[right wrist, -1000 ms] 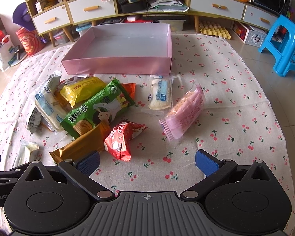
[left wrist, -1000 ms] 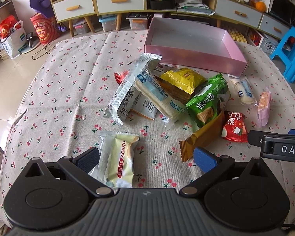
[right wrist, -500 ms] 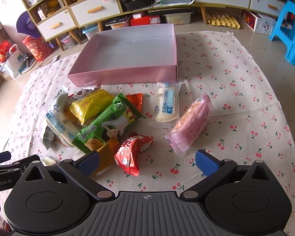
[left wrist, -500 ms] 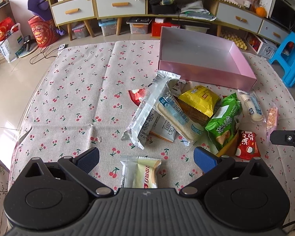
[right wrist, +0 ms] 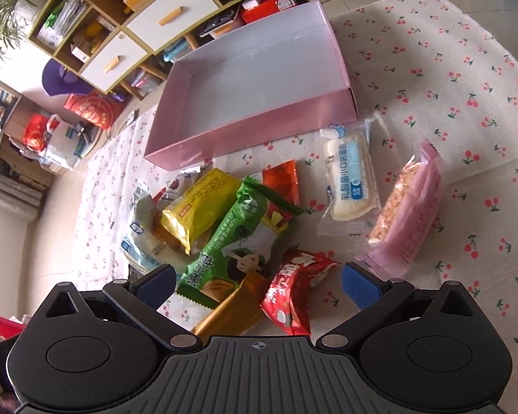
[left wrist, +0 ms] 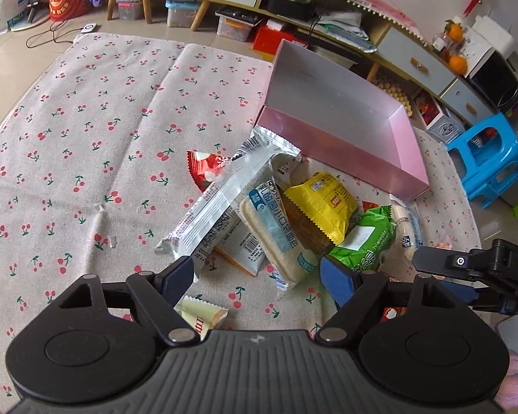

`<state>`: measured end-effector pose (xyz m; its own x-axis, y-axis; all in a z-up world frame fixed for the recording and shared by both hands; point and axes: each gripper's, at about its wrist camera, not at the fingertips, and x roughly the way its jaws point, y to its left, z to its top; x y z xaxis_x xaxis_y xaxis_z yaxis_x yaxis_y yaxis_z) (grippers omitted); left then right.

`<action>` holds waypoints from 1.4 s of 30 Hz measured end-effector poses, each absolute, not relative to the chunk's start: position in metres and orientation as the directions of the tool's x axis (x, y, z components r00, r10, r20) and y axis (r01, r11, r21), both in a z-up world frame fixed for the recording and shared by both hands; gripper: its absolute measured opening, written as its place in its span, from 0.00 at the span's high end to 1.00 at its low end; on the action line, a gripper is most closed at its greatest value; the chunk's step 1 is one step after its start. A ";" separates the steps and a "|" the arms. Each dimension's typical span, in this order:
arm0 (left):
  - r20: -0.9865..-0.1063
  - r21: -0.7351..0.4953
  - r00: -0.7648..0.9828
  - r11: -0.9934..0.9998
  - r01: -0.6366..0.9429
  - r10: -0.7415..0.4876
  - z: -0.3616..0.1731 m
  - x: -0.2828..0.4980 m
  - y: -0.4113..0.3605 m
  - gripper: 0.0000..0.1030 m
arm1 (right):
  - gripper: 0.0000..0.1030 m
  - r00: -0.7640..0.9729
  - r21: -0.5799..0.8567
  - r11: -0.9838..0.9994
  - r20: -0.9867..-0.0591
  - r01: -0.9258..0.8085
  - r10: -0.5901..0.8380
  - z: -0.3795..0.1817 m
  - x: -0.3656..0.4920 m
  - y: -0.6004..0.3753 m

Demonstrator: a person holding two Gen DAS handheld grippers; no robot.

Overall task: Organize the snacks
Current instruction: 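Grasp the white-and-blue milk bar with left tool while right tool grasps green snack packet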

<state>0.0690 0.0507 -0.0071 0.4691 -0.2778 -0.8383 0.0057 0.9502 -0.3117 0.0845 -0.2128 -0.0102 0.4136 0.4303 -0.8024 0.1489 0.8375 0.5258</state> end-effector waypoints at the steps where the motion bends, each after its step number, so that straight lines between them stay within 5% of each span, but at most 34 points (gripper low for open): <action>1: -0.834 -0.323 0.471 0.946 0.006 -0.288 -0.007 0.071 0.050 0.30 | 0.03 0.410 0.543 0.827 -0.794 0.148 0.448 -0.012 0.087 -0.212; 20: -0.814 -0.447 0.469 0.885 -0.130 -0.342 -0.035 0.092 0.050 0.69 | 0.27 0.387 0.635 0.732 -0.758 0.248 0.526 -0.043 0.113 -0.214; 34: -0.813 -0.427 0.487 0.895 -0.126 -0.319 -0.033 0.091 0.052 0.79 | 0.51 0.354 0.639 0.718 -0.762 0.277 0.542 -0.056 0.110 -0.210; 42: -0.806 -0.430 0.491 0.897 -0.100 -0.332 -0.026 0.089 0.055 0.81 | 0.57 0.378 0.652 0.711 -0.748 0.263 0.545 -0.043 0.104 -0.213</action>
